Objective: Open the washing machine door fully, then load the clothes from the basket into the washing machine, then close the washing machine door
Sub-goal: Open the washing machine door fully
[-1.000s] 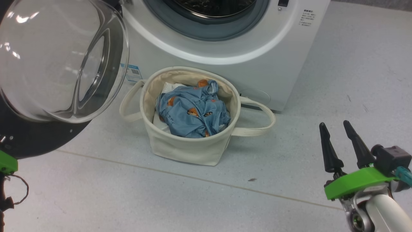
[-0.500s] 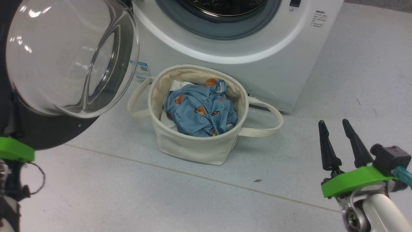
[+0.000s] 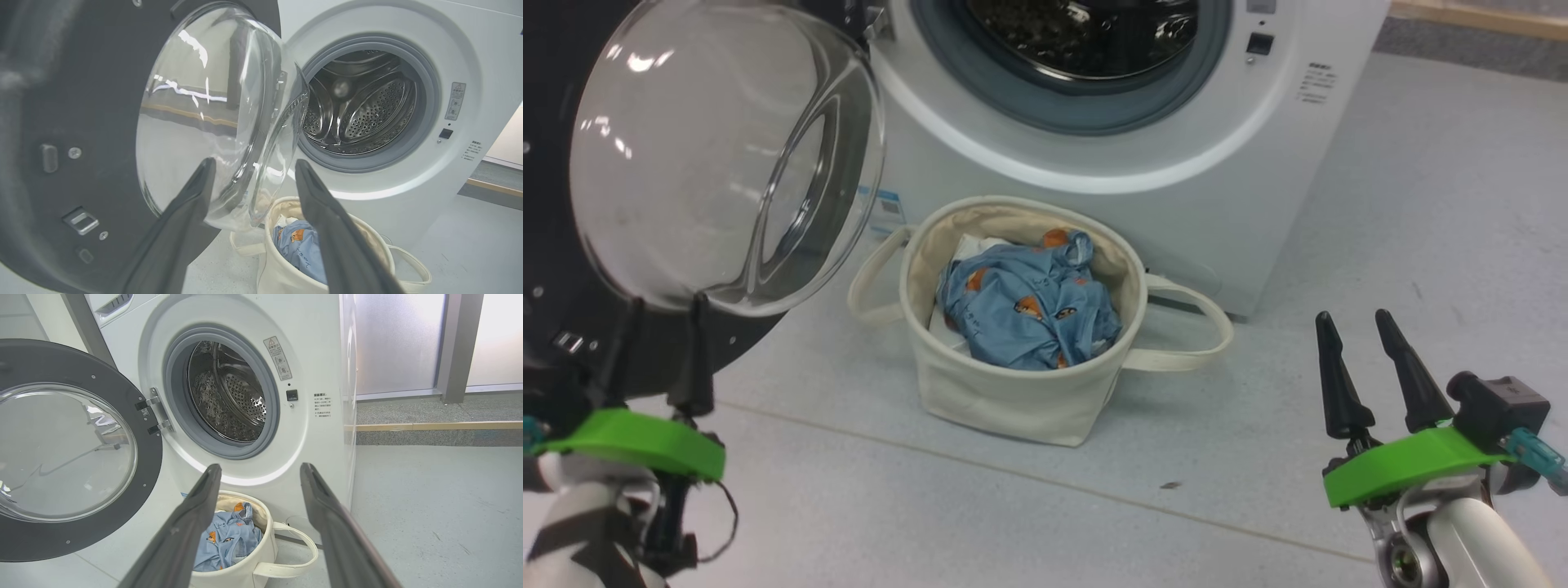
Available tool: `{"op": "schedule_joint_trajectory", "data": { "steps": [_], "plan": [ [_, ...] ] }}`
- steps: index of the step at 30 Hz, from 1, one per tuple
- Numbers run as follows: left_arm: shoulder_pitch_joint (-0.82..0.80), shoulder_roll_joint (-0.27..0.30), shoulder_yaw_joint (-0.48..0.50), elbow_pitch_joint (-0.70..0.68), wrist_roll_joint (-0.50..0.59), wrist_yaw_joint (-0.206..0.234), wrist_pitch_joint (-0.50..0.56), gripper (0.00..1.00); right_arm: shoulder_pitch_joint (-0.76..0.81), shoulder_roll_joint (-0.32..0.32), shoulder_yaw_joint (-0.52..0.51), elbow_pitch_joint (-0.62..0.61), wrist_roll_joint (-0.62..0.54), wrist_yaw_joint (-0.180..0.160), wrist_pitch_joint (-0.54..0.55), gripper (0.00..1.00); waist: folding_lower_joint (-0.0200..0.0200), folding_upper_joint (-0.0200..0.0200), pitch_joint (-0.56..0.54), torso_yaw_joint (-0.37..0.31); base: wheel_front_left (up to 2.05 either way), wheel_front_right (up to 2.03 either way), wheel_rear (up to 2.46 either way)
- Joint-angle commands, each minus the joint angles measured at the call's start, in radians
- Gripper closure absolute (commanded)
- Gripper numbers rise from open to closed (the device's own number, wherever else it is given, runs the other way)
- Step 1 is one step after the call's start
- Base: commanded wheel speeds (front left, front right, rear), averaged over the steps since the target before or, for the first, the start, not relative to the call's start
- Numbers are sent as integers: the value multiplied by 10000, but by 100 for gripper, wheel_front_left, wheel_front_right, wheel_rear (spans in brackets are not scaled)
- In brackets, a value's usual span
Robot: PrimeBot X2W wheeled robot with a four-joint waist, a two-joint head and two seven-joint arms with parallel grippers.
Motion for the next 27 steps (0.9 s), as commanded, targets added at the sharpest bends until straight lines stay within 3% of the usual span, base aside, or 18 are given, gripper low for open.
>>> {"op": "schedule_joint_trajectory", "data": {
  "steps": [1,16,27],
  "plan": [
    [-96,260,271,-496,97,41,62,0,-40,-23,157,-320,22,6,-124,0,1,0,-162,-192,0,0,0],
    [1154,-181,251,-1407,-287,223,126,0,104,-44,240,-346,59,6,-124,0,1,0,-443,-1734,0,0,0],
    [2052,-218,298,-1883,-594,92,-41,0,5,-15,143,-347,70,6,-124,0,1,0,-670,-2599,0,0,0]
  ]
}}
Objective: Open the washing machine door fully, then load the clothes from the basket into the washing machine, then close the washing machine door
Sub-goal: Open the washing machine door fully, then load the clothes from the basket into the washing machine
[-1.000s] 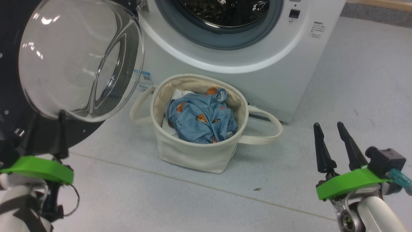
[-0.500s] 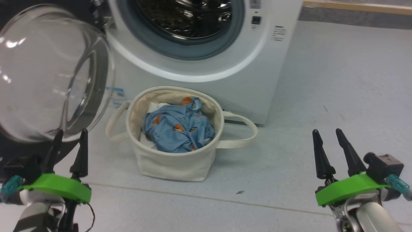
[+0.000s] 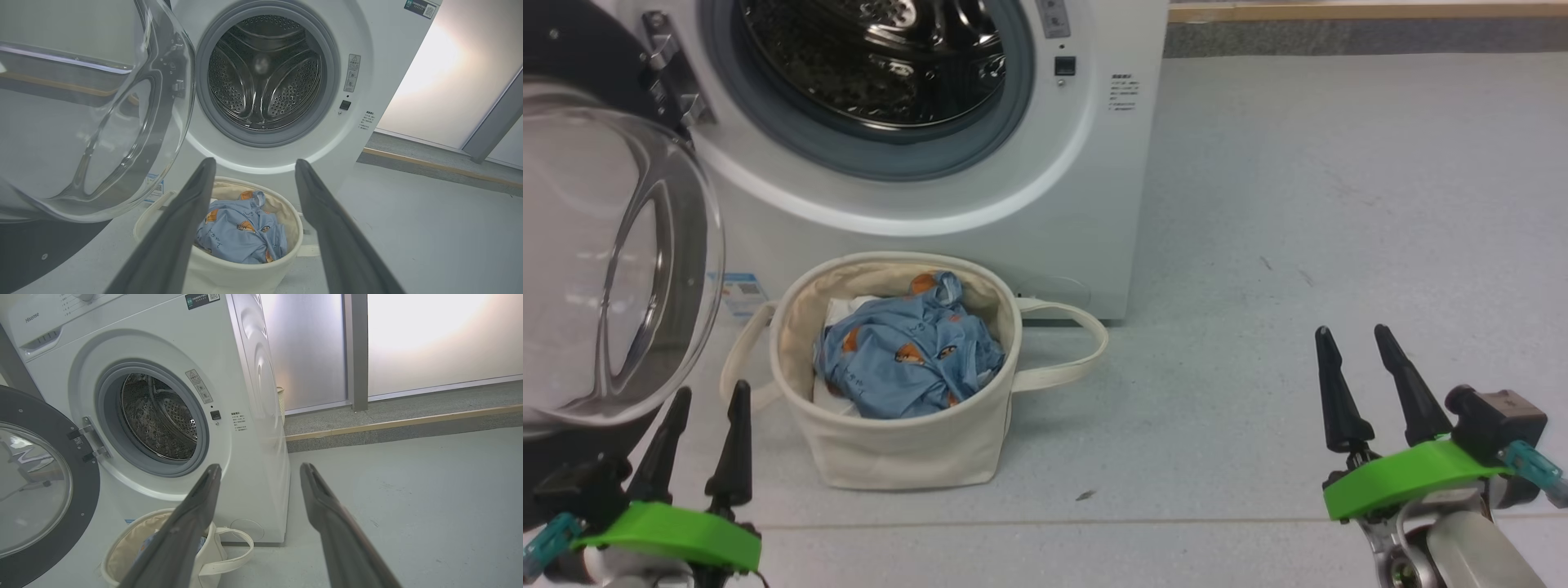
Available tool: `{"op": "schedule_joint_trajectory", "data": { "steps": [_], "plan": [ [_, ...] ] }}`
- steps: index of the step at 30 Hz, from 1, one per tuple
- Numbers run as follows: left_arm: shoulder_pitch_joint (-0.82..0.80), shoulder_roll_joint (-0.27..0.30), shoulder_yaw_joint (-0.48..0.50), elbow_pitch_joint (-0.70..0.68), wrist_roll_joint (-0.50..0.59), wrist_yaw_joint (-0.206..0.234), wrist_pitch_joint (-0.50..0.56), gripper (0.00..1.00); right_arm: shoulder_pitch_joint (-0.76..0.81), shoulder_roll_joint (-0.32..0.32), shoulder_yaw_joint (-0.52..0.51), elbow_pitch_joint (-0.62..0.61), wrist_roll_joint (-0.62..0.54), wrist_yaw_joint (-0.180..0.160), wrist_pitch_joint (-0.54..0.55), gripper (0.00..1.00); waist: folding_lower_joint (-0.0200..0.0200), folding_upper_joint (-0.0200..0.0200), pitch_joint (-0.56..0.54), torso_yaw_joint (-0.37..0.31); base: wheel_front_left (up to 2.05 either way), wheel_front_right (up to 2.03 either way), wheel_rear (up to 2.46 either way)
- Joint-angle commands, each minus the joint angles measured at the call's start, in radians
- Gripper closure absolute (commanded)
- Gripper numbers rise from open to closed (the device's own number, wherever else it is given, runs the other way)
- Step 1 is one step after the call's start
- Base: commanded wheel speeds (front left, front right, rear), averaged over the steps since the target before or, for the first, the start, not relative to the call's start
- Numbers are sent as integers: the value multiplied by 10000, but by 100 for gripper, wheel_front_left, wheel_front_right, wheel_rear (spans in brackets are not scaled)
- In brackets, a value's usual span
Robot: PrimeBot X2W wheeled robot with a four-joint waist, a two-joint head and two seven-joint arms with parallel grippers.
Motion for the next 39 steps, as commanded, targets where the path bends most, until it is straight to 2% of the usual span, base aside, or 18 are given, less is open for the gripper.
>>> {"op": "schedule_joint_trajectory", "data": {
  "steps": [1,10,39],
  "plan": [
    [-185,338,381,-323,-34,-26,-121,0,-281,-41,112,-348,75,6,-124,0,1,0,-75,-109,0,0,0],
    [146,322,180,-555,83,-83,-182,0,-233,-143,78,-365,108,6,-124,0,1,0,-275,-176,0,0,0],
    [351,353,368,-952,131,-157,-209,0,-154,-284,-26,-232,186,6,-124,0,1,0,-250,302,9,-7,-2]
  ]
}}
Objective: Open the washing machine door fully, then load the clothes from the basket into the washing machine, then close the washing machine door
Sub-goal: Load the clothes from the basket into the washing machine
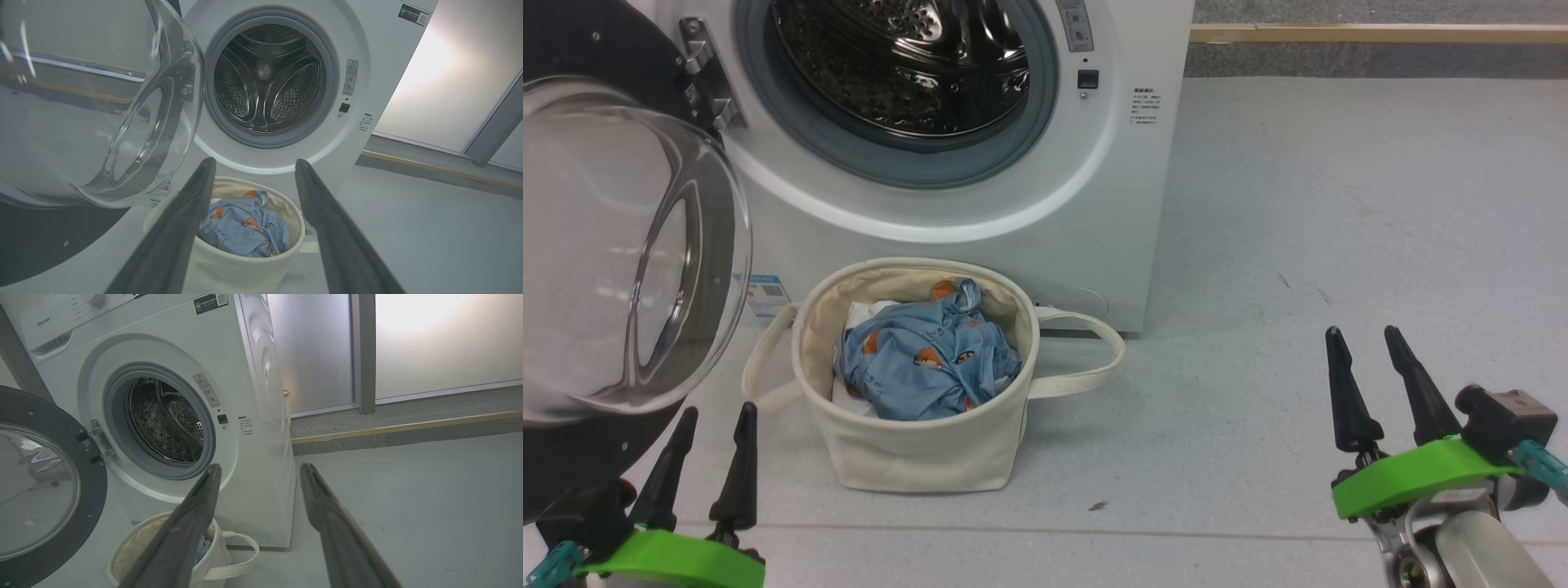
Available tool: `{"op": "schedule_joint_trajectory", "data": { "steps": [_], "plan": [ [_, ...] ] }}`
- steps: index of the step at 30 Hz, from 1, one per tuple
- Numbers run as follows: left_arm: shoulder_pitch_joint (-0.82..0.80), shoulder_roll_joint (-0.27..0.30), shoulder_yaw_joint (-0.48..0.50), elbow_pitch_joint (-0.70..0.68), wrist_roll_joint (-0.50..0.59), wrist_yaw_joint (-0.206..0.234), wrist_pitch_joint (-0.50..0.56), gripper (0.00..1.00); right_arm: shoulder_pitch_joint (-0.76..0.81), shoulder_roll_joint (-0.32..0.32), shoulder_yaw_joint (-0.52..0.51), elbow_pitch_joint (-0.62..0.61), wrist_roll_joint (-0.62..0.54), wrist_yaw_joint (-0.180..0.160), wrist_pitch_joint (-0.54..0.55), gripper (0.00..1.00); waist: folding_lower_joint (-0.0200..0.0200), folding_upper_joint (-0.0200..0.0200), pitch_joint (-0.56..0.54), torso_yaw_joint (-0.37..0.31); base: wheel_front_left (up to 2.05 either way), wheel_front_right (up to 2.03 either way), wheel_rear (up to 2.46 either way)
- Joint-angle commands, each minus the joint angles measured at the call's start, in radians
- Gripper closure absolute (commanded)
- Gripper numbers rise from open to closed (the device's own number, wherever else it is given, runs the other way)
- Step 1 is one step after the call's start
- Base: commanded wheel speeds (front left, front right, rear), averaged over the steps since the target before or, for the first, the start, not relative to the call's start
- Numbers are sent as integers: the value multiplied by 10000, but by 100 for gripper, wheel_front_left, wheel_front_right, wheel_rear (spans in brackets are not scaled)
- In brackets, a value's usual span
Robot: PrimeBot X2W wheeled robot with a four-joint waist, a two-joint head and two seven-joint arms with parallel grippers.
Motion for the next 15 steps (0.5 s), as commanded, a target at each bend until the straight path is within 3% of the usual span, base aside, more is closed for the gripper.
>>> {"op": "schedule_joint_trajectory", "data": {
  "steps": [1,7,15],
  "plan": [
    [-408,313,384,-307,28,-41,-119,0,-135,-187,76,-337,25,6,-124,0,-1,0,4,27,87,-75,-12],
    [-426,319,418,-324,69,-44,-119,0,-142,-179,66,-344,19,6,-124,0,-1,0,13,108,133,-125,-8],
    [-438,293,530,-282,167,-4,-120,0,-138,-133,70,-327,23,6,-124,0,-1,0,47,215,193,-190,-3]
  ]
}}
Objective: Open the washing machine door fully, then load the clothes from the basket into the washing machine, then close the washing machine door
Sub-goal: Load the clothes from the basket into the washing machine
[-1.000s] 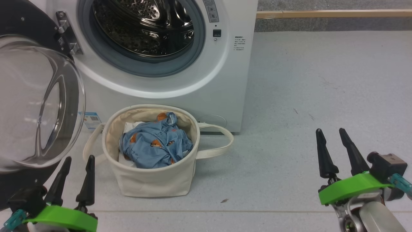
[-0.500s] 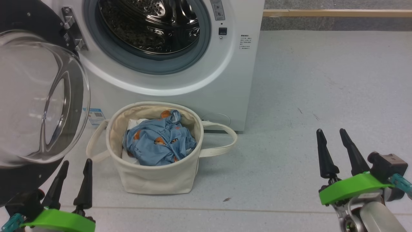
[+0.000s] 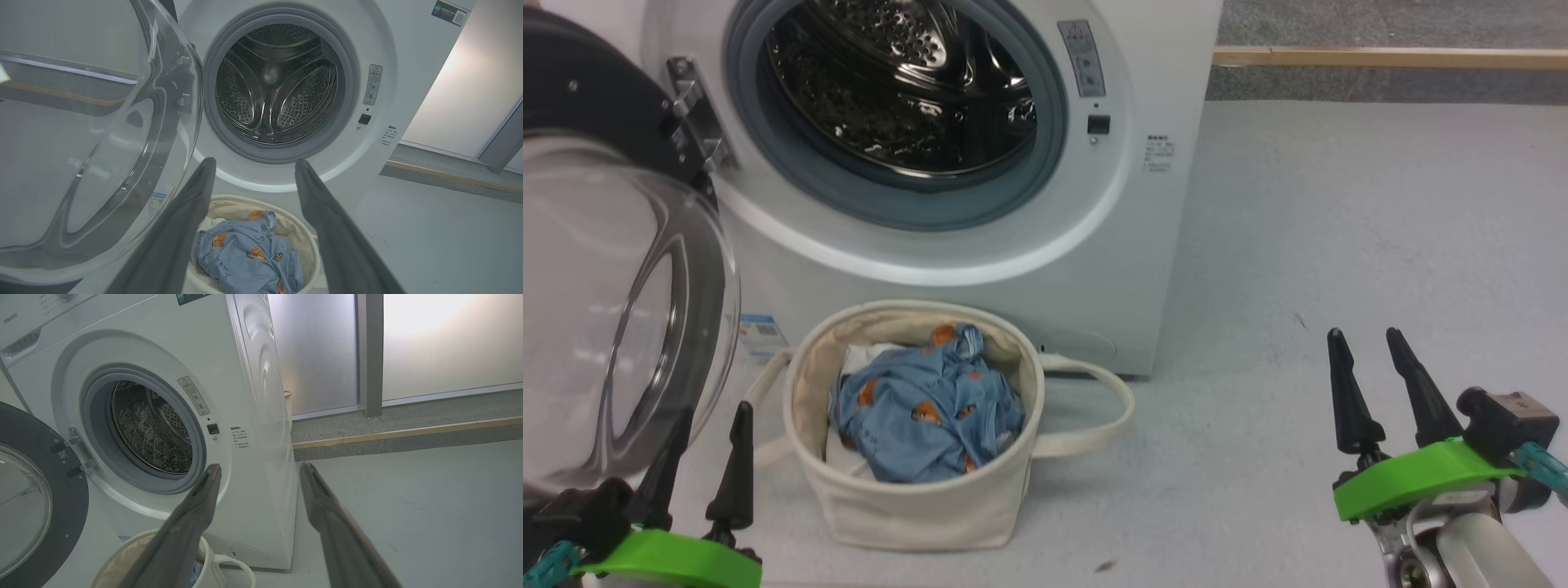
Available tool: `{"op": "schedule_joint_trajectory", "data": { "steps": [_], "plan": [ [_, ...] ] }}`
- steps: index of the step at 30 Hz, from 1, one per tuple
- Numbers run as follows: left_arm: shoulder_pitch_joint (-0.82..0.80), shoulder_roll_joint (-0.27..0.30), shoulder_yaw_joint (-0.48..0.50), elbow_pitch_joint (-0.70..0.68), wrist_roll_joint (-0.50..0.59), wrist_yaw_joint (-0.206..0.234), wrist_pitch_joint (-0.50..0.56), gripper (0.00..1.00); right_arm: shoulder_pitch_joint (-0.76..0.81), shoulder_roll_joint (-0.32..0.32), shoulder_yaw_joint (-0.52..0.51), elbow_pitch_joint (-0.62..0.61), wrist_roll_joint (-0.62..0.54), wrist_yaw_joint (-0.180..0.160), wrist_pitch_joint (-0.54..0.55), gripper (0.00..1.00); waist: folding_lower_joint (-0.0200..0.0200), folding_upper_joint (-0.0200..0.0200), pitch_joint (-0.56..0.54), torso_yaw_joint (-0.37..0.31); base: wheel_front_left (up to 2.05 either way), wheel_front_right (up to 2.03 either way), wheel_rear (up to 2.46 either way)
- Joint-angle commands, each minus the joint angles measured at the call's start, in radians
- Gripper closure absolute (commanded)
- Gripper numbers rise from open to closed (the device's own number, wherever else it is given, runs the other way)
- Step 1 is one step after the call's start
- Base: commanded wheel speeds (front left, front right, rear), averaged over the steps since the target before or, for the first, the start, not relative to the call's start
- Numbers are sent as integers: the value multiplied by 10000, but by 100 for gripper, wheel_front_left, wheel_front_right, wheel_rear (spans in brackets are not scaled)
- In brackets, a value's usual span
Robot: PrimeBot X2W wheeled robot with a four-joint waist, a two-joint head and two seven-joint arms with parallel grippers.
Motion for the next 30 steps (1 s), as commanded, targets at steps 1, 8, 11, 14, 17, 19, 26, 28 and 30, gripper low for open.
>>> {"op": "schedule_joint_trajectory", "data": {
  "steps": [1,8,11,14,17,19,26,28,30],
  "plan": [
    [-437,281,437,-289,70,-9,-120,0,-185,-130,101,-323,22,6,-124,0,0,0,4,14,177,-182,5],
    [-434,200,437,-314,113,-18,-120,0,-204,-89,160,-310,31,6,-124,0,0,0,21,71,114,-117,3],
    [-434,187,405,-310,125,-24,-120,0,-212,-82,169,-304,43,6,-124,0,0,0,19,72,43,-43,0],
    [-445,176,376,-300,125,-31,-120,0,-214,-80,172,-305,47,6,-124,0,0,0,13,70,6,-6,0],
    [-454,168,360,-288,112,-36,-120,0,-223,-73,162,-299,42,6,-124,0,0,0,6,59,0,0,0],
    [-443,171,339,-286,105,-41,-120,0,-217,-66,158,-298,37,6,-124,0,0,0,1,51,0,0,0],
    [-473,192,387,-249,119,-47,-120,0,-220,-45,153,-277,32,6,-124,0,0,0,-5,42,0,0,0],
    [-491,194,409,-223,121,-49,-120,0,-227,-37,154,-272,33,6,-124,0,0,0,-8,40,0,0,0],
    [-503,194,418,-189,120,-52,-120,0,-232,-36,158,-267,37,6,-124,0,0,0,-5,40,0,0,0]
  ]
}}
